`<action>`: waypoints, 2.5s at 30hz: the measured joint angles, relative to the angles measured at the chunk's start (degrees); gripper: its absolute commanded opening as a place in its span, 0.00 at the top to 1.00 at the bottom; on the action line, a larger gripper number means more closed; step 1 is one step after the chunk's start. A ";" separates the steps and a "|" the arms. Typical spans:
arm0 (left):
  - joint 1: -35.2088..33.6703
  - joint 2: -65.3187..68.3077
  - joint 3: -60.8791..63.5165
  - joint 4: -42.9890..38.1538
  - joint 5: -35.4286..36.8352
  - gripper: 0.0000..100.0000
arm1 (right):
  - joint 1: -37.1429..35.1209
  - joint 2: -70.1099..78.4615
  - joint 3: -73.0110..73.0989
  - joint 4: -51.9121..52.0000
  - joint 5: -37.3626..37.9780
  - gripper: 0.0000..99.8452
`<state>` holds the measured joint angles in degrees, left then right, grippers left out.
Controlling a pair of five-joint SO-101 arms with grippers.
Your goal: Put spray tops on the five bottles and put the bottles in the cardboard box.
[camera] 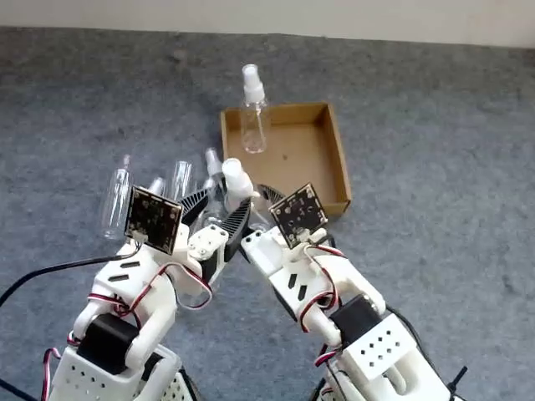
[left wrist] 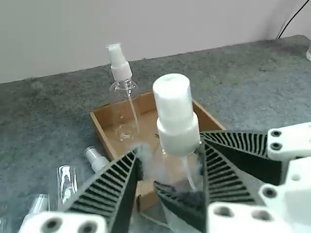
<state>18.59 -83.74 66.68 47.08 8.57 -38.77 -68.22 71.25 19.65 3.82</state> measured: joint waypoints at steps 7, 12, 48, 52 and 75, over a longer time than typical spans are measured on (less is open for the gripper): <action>-0.62 -1.32 -2.46 4.31 -0.26 0.86 | 4.40 -0.26 0.00 -0.09 0.00 1.00; -3.78 -7.65 -3.34 7.21 -0.53 0.86 | 5.63 -0.35 0.00 -0.09 0.53 1.00; -6.24 18.73 -0.53 -11.16 -8.62 0.72 | 4.57 39.91 -50.02 28.57 -5.71 1.00; -6.15 18.64 -0.53 -11.16 -8.53 0.72 | 4.31 35.78 -50.02 33.05 -5.71 1.00; -6.51 18.73 -0.53 -11.25 -8.53 0.79 | 24.97 52.66 -55.74 18.90 2.37 1.00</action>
<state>12.09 -65.01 66.15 35.82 0.04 -13.80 -15.56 15.52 38.55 6.20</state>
